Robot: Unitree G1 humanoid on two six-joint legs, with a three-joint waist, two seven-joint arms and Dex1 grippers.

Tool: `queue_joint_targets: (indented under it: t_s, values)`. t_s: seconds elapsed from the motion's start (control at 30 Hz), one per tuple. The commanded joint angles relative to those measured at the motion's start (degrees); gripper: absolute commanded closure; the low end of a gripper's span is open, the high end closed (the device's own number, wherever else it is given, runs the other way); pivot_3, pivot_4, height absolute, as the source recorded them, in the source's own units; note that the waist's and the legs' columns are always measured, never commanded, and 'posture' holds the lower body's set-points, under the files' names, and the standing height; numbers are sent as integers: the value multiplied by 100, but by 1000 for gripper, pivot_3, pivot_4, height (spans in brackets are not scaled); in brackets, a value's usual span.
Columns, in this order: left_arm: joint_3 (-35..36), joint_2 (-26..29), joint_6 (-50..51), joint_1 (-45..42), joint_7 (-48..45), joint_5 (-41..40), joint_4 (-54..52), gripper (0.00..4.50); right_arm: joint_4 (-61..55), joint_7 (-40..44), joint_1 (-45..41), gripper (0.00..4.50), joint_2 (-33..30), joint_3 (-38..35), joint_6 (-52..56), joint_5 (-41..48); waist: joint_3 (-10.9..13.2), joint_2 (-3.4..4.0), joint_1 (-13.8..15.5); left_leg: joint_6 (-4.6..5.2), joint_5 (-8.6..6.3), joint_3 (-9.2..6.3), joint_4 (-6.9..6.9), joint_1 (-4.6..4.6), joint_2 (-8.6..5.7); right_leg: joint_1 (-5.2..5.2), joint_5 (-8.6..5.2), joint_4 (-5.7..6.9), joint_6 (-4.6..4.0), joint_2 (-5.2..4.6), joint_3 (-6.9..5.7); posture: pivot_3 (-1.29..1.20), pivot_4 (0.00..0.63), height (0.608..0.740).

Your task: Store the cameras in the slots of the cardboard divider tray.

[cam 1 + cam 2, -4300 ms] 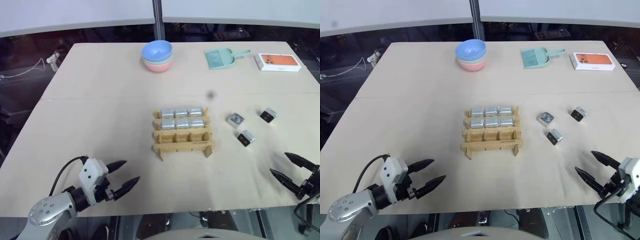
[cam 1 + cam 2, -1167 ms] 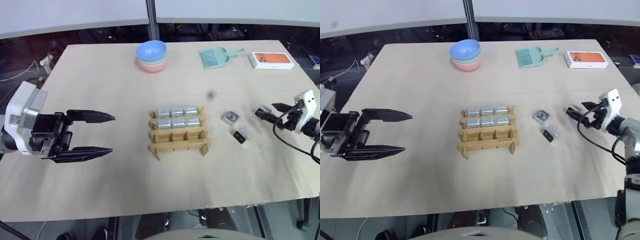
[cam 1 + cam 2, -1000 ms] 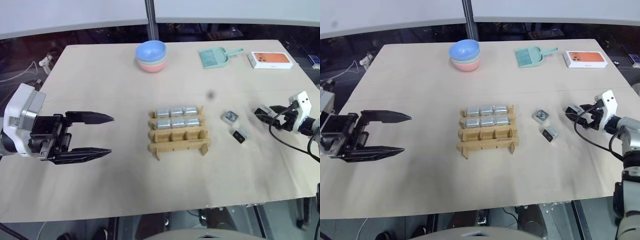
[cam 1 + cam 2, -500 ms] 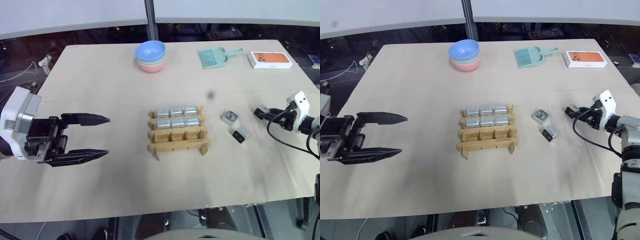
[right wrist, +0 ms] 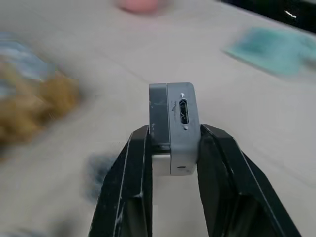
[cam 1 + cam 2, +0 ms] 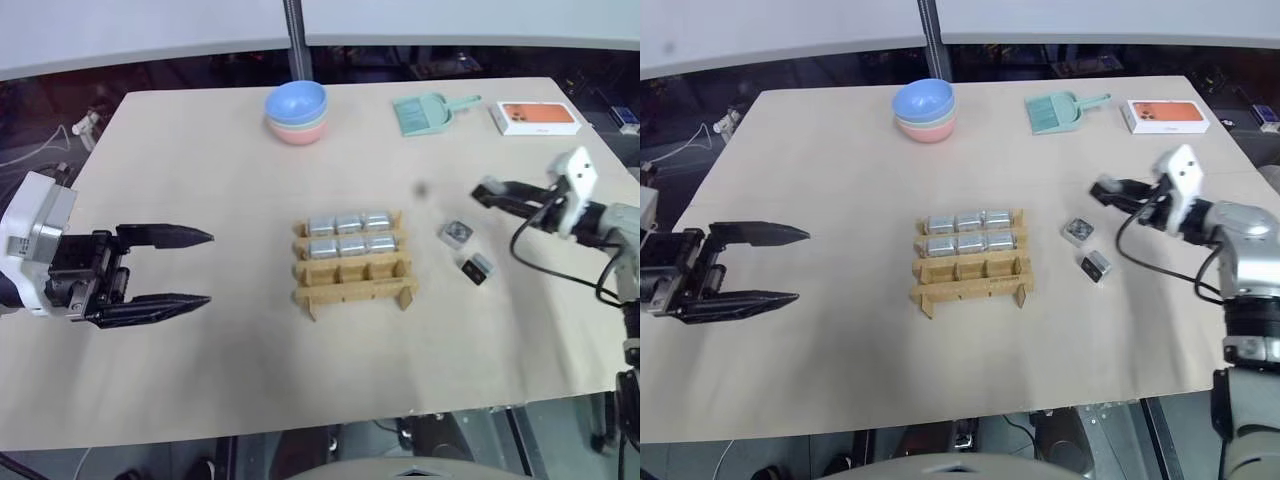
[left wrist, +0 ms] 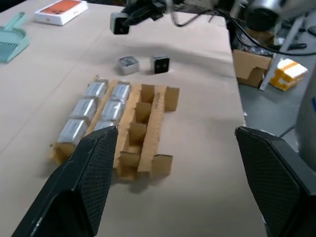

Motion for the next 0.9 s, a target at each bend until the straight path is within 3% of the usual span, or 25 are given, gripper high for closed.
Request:
queue_joint_targets:
  t_s: [0.03, 0.27, 0.43, 0.67, 0.9]
  values:
    - [151, 207, -266, 15, -251, 338, 440, 554, -1615, -62, -41, 3784, 43, 365, 841, 429, 2, 2, 3, 0, 0, 1, 0, -1, -1, 0, 0, 0, 0, -2, 0, 0, 150, 740]
    - [12, 388, -501, -109, -575, 669, 1003, 554, -2666, -130, -946, 3784, 922, 1770, 1920, 675, 4, -5, -36, -1, 0, 3, 1, -11, 1, -12, 0, 0, -2, -3, -3, 0, 150, 740]
    - [80, 339, -447, -54, -638, 667, 935, 554, -2026, 155, -1274, 3784, 1424, 2755, 1133, -5, 5, -17, -16, -4, 2, 0, 0, -32, -2, -26, 1, -2, -3, -9, -12, 0, 150, 740]
    - [431, 281, -304, 304, -636, 608, 650, 554, -1420, 238, -1531, 3784, 2009, 3182, 696, -378, 17, -37, -67, -23, 13, 1, -1, -33, -2, -30, 1, 0, -3, -12, -15, 0, 150, 740]
    - [653, 306, -363, 636, -651, 635, 511, 554, -1141, 555, -1544, 3784, 2034, 3475, 484, -713, 19, -41, -71, -33, 18, -3, -2, -32, -1, -29, 1, 1, -4, -14, -20, 0, 150, 740]
